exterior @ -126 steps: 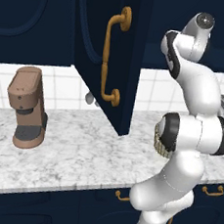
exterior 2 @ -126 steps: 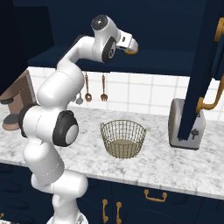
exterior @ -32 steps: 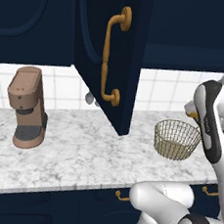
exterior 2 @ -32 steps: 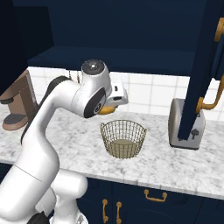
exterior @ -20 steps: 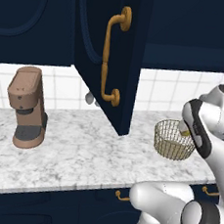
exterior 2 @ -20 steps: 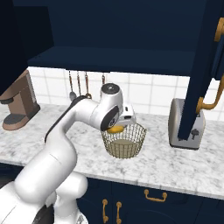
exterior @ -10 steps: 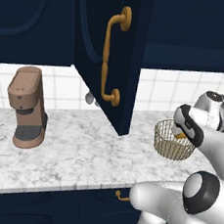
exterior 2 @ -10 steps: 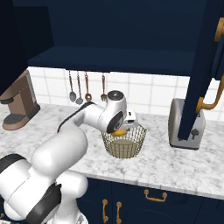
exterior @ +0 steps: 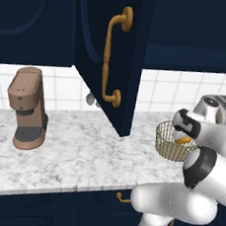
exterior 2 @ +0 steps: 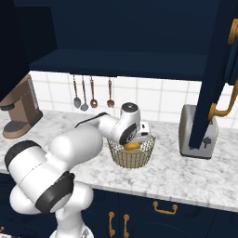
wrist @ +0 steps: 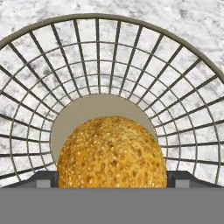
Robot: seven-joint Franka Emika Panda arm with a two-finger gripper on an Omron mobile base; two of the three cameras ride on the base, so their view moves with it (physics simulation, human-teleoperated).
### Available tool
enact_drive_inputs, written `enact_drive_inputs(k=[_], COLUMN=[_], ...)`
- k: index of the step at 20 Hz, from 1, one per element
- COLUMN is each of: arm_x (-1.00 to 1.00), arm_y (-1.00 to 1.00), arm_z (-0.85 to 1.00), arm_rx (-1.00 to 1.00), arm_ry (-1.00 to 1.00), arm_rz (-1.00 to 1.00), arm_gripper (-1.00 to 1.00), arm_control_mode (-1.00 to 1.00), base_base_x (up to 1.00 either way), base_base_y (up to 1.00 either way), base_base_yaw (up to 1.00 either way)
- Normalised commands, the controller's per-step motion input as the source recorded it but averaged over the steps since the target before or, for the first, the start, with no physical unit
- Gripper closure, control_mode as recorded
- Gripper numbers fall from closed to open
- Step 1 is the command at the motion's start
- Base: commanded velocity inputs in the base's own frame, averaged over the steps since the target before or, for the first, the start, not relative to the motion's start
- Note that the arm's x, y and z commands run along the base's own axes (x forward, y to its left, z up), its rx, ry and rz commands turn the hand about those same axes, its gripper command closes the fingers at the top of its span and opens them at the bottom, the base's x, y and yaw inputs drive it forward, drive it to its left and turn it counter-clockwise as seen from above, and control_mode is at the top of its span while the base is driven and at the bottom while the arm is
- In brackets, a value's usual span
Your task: Open the cabinet, pick up the bread from the cabinet and place it in the basket. Then move the basket to the dining counter.
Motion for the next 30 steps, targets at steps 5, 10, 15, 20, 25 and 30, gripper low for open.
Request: enact_drive_inputs(k=[5, 10, 15, 20, 25, 30], arm_x=[0.07, 0.15, 0.28, 0.22, 0.23, 0.11], arm_y=[-0.09, 0.00, 0.00, 0.00, 0.00, 0.01], arm_z=[-0.27, -0.16, -0.13, -0.06, 0.00, -0.01], arm_rx=[0.00, 0.00, 0.00, 0.00, 0.00, 0.00], arm_ry=[0.03, 0.04, 0.08, 0.01, 0.00, 0.00], arm_rz=[0.00, 0.00, 0.00, 0.00, 0.00, -0.01], arm_gripper=[1.00, 1.00, 1.00, -1.00, -1.00, -1.00], arm_control_mode=[-1.00, -1.00, -1.00, -1.00, -1.00, -1.00], base_base_x=[0.00, 0.00, 0.00, 0.00, 0.00, 0.00], base_base_y=[0.00, 0.00, 0.00, 0.00, 0.00, 0.00], base_base_yaw=[0.00, 0.00, 0.00, 0.00, 0.00, 0.00])
